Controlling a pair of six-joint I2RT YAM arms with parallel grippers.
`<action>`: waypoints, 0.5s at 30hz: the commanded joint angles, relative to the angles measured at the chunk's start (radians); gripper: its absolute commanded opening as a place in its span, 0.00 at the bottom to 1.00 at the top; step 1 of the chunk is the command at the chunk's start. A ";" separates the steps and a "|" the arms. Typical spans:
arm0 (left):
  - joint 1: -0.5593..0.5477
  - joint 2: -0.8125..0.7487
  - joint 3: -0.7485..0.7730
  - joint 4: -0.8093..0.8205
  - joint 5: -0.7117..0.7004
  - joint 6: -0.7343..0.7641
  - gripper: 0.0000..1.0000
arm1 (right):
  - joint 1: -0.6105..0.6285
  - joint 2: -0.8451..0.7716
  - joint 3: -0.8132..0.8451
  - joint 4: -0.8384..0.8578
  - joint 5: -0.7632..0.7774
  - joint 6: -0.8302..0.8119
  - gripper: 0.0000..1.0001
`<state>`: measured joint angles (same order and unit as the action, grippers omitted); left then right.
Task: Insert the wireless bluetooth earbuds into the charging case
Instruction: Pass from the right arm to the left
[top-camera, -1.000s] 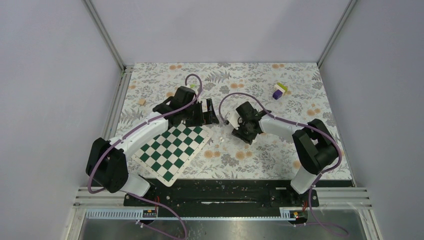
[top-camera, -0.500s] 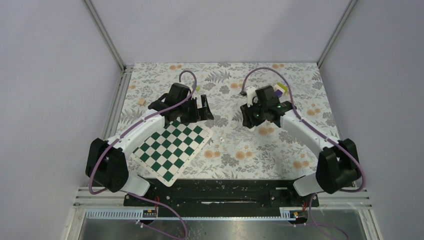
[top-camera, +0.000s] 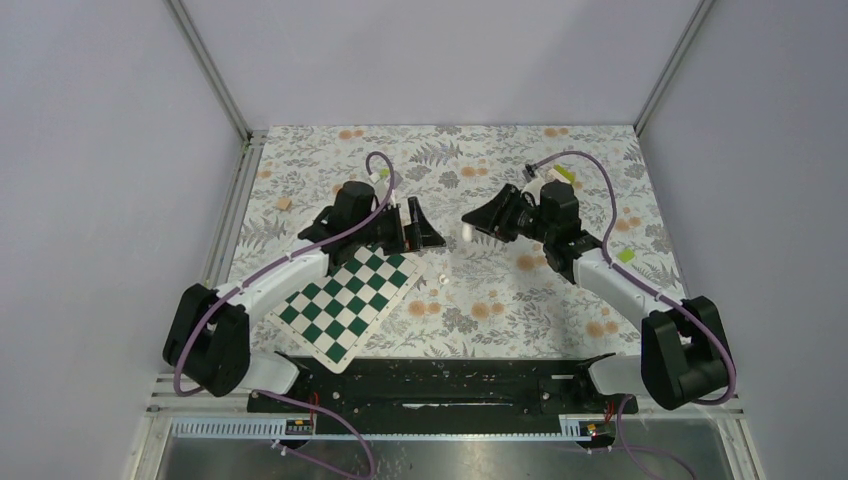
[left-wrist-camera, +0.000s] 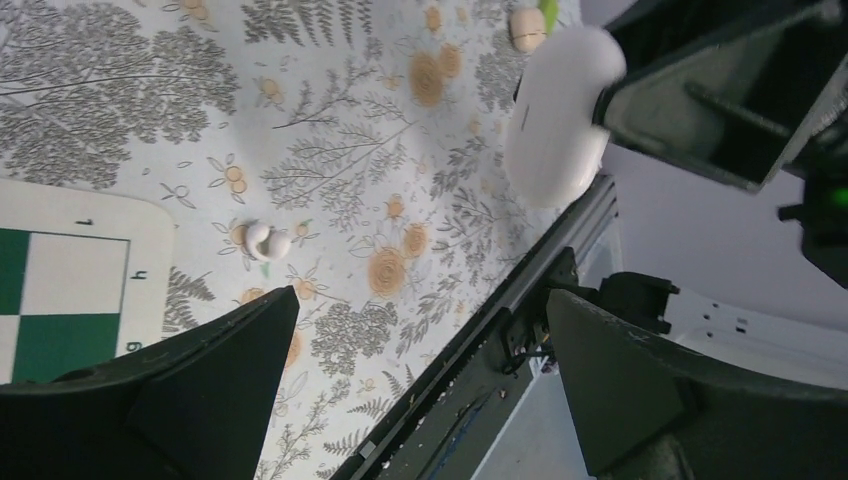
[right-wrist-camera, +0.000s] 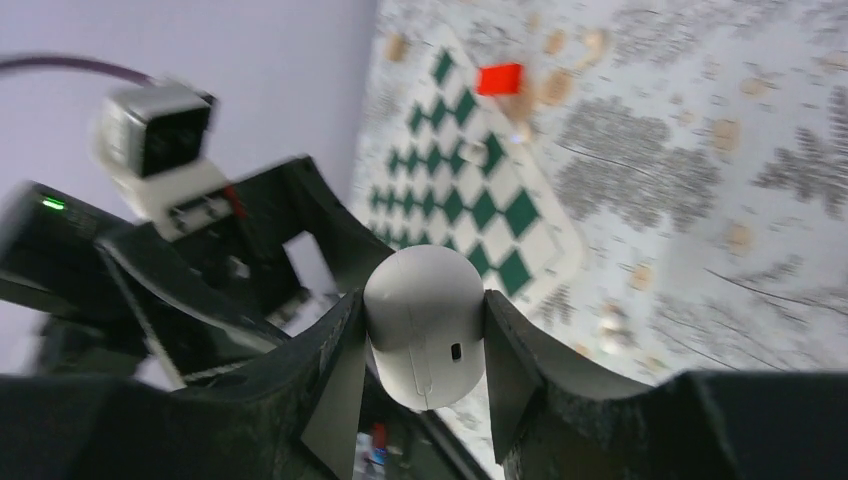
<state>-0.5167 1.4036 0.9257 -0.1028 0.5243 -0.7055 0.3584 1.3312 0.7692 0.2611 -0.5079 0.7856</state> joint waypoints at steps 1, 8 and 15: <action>-0.004 -0.089 -0.046 0.252 0.098 -0.059 0.95 | -0.012 0.021 -0.048 0.461 -0.100 0.426 0.32; 0.000 -0.105 -0.113 0.479 0.222 -0.221 0.95 | -0.030 0.301 -0.069 1.222 -0.235 0.883 0.19; 0.001 -0.112 -0.083 0.420 0.223 -0.176 0.98 | -0.030 0.281 -0.093 1.214 -0.252 0.867 0.18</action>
<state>-0.5179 1.3170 0.8108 0.2638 0.7086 -0.8909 0.3325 1.6562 0.6704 1.2945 -0.7170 1.5887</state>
